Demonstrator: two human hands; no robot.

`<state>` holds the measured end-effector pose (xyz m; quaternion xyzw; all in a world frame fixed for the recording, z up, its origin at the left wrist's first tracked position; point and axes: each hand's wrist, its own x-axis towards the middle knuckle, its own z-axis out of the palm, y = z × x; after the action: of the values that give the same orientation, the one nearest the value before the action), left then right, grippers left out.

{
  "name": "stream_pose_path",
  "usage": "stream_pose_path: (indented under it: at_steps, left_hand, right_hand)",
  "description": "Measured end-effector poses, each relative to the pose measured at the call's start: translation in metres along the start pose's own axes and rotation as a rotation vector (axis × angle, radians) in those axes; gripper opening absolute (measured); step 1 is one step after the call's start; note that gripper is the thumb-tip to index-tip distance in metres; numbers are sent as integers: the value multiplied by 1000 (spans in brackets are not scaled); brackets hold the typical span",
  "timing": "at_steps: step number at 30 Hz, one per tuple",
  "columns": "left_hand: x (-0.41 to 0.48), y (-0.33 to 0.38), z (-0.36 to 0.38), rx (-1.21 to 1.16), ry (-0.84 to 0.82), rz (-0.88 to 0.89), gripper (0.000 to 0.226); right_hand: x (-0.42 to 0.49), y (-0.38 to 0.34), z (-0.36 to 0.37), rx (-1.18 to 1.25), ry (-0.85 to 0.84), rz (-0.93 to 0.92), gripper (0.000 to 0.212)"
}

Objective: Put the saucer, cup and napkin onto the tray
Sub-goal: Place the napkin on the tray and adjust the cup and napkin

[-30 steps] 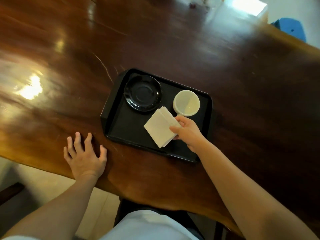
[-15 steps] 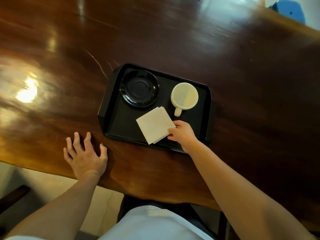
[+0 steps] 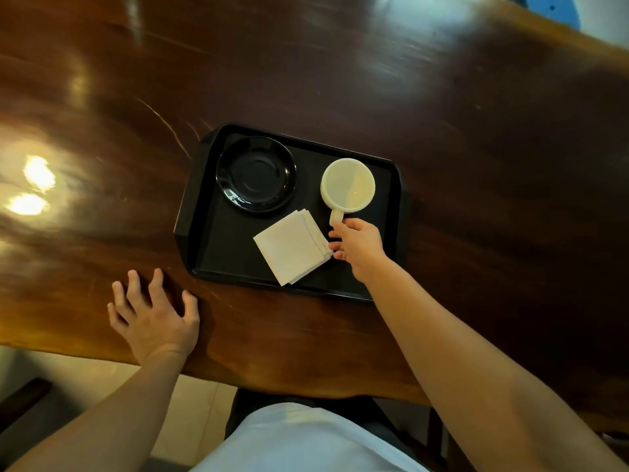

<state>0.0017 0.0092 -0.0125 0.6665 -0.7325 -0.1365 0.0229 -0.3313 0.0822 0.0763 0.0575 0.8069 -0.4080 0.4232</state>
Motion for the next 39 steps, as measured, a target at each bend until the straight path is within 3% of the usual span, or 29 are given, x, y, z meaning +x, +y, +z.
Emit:
stream_pose_path:
  at_steps: [12, 28, 34, 39]
  left_hand:
    - [0, -1, 4, 4, 10, -4, 65]
    - [-1, 5, -2, -3, -8, -15, 66]
    - [0, 6, -3, -6, -11, -16, 67]
    - [-1, 7, -4, -9, -12, -18, 67]
  right_hand:
    - [4, -9, 6, 342, 15, 119, 23]
    - [16, -25, -9, 364, 117, 153, 24]
    - [19, -29, -15, 351, 152, 160, 10]
    - [23, -31, -21, 329, 171, 169, 19]
